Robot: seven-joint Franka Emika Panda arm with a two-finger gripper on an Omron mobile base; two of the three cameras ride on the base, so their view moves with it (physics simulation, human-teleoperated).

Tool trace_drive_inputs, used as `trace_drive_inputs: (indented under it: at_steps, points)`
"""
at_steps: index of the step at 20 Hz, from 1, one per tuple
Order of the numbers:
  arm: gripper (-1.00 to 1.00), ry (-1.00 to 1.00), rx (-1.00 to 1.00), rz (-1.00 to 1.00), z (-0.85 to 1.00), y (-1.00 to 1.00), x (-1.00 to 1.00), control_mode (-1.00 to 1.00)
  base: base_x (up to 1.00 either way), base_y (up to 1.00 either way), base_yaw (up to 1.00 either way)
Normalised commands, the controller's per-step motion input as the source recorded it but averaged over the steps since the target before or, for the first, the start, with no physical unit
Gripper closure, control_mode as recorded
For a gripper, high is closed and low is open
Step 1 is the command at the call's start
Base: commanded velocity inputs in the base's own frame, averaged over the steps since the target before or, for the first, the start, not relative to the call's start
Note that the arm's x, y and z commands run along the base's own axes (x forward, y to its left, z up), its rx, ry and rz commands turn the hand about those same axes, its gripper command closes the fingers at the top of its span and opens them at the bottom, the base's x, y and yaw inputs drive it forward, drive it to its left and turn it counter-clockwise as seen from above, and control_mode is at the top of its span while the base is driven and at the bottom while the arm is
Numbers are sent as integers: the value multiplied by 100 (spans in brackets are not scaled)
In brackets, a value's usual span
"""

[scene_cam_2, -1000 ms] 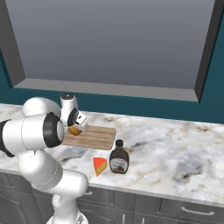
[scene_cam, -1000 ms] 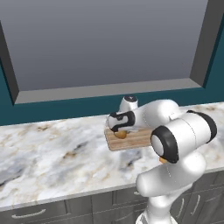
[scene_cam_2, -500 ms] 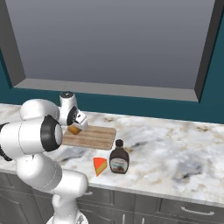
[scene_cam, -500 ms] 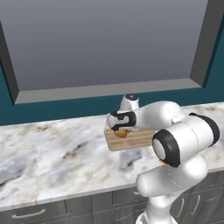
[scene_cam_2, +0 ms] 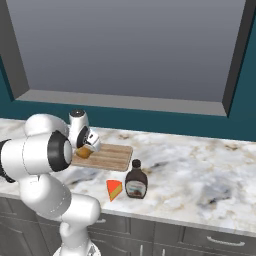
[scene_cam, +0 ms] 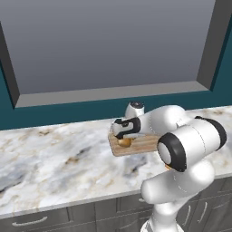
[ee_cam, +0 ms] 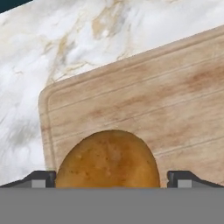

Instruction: Retrieve the reheated potato from the microwave, then place the potato, cheese, and condiment on the cutting board.

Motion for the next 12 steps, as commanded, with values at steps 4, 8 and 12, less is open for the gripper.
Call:
trace_drive_inputs:
  at_steps: [4, 8, 12]
  points:
    - [-100, -15, 0, 9, -63, -3, 1, -100, 0, 0, 0]
    - [-100, -24, 0, 9, -42, -4, 2, -100, 0, 0, 0]
    - [-100, -18, 0, 2, 3, -3, -15, -100, 0, 0, 0]
